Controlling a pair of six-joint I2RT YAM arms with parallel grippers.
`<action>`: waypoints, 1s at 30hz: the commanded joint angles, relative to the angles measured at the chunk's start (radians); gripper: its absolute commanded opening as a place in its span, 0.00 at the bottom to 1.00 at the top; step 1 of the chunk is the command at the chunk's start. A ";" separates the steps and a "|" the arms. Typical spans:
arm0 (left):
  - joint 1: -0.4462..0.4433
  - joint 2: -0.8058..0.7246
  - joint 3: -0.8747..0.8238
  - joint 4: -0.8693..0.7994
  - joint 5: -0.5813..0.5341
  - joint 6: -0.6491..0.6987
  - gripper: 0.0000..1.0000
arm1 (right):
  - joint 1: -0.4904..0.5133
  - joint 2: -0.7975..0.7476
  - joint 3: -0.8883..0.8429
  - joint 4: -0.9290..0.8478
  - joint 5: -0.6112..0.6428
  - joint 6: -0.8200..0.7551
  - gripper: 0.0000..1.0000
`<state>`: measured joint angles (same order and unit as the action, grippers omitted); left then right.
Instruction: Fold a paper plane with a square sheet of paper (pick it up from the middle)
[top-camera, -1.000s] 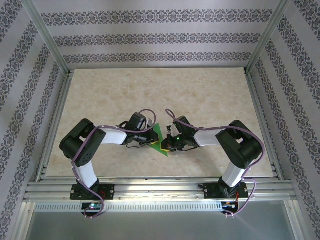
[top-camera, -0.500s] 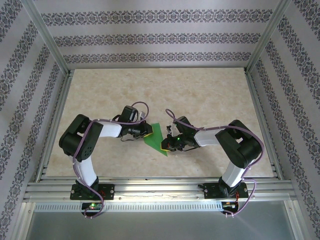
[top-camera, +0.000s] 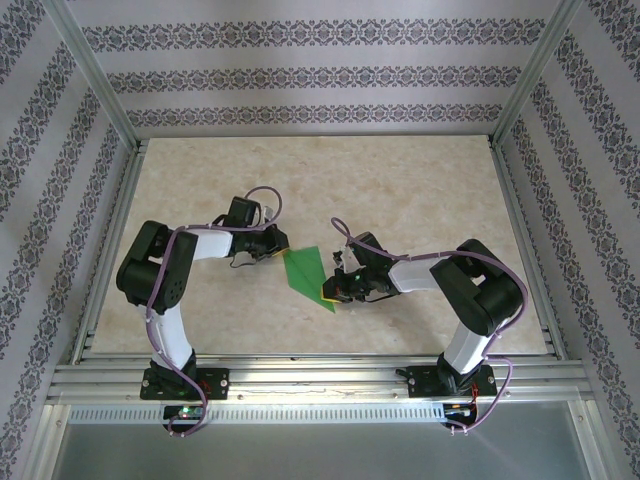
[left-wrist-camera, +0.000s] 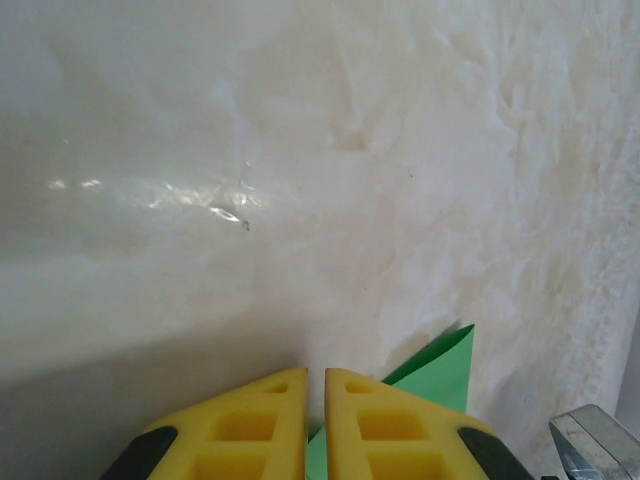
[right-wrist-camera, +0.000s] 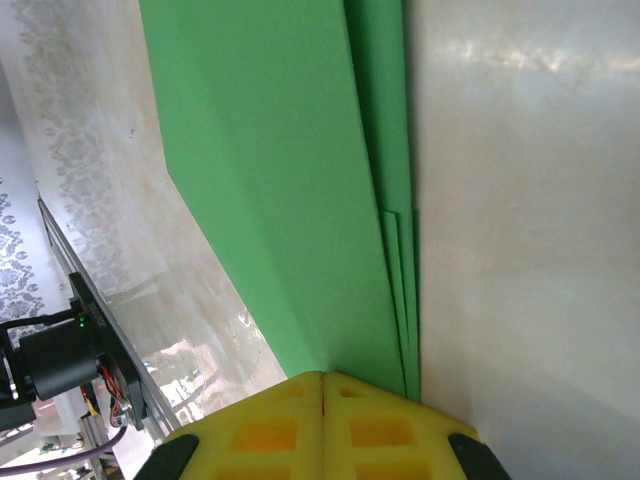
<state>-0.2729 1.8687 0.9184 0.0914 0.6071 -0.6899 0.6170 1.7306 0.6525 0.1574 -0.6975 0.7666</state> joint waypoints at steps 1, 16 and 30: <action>0.016 -0.073 0.029 -0.070 -0.036 0.028 0.09 | -0.001 0.038 -0.058 -0.201 0.087 -0.013 0.00; -0.200 -0.169 -0.141 0.117 -0.016 -0.107 0.06 | -0.002 0.014 -0.071 -0.191 0.090 0.005 0.00; -0.204 -0.105 -0.174 0.139 -0.064 -0.133 0.03 | 0.001 -0.037 -0.053 -0.211 0.085 0.011 0.00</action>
<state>-0.4725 1.7931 0.7616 0.2359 0.5957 -0.8204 0.6174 1.6848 0.6273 0.1085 -0.6838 0.7795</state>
